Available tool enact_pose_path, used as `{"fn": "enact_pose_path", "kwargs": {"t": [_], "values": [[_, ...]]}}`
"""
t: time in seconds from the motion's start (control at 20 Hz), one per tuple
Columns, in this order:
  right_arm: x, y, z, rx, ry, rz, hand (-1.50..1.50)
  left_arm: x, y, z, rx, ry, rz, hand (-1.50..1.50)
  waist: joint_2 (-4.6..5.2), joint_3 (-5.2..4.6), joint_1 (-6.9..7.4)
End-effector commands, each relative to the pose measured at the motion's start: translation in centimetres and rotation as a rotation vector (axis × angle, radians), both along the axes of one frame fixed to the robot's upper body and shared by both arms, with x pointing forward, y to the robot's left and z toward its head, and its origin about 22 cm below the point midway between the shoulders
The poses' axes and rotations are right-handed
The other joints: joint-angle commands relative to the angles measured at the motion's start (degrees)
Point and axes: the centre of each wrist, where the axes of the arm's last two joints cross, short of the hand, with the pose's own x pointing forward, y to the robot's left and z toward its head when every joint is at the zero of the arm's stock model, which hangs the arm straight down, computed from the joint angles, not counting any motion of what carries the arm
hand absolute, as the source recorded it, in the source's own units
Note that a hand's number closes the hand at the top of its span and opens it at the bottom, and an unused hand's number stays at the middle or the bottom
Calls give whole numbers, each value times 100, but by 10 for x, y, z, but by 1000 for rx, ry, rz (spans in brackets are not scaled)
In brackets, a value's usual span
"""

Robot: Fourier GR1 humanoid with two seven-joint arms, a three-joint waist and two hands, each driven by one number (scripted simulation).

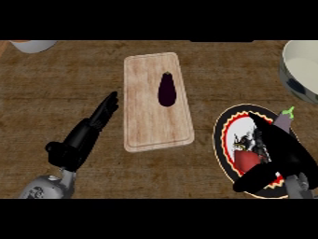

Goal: Pick the bell pepper from the plate and place it in the bowl

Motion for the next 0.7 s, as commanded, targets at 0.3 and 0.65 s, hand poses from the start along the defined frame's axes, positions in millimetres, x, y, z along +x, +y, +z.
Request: {"fn": "enact_pose_path", "kwargs": {"t": [0.3, 0.65], "values": [[0, 18, -20, -181, 15, -112, -150, -3, 5, 5, 9, -9, 11, 0, -3, 8, -16], [-11, 14, -40, -274, -8, -153, -150, -4, 1, -5, 9, 1, 18, 0, -5, 8, -49]]}}
